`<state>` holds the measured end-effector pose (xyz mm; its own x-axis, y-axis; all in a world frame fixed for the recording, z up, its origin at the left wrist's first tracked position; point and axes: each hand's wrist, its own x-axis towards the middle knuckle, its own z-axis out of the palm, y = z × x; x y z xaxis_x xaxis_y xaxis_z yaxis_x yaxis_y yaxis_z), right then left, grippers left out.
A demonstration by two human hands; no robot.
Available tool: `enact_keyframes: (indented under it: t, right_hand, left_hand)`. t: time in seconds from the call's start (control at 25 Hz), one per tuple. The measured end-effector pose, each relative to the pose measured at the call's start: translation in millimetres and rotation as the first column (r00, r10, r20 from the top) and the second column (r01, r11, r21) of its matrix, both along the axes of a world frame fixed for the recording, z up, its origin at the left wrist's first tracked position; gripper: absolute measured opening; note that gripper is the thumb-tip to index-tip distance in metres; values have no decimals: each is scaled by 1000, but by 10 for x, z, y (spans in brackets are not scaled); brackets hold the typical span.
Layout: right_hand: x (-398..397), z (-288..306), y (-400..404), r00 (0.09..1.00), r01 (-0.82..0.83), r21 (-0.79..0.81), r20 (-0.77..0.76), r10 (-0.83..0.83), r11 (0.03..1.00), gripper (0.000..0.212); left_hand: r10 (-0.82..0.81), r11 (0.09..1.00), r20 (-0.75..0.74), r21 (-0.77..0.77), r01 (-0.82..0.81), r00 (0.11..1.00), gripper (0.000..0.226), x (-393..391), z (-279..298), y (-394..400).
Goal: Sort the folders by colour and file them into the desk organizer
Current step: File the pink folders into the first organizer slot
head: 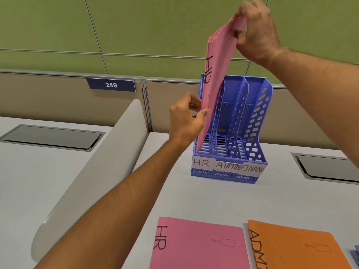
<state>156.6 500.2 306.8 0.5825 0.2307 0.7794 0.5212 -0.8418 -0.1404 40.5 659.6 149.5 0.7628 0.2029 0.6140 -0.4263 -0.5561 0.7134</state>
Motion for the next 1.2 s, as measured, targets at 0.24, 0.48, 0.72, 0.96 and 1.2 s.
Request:
enact_keyframes:
  t: [0.24,0.48,0.72,0.96,1.2]
  right_hand:
    - [97,-164,25,998,-8,-109,-57,2,994,25]
    - [71,-618,98,979,-56,-276,-204,-2,960,18]
    - [-86,-892,191,953,-118,-322,-302,16,939,31]
    - [-402,-1085,102,952,-29,-260,-302,-52,965,54]
    - [-996,-1423,-11,937,90,-261,-305,-171,961,79]
  left_hand:
    - [-10,1000,-107,9,11,994,29,37,-203,28]
    - [-19,1000,-165,20,23,986,28,26,-454,55]
    - [70,979,-93,197,-50,993,33,41,-502,90]
    - [157,870,-117,487,-81,981,78,-55,-492,139]
    - [211,778,-212,628,-32,954,99,-347,-439,222]
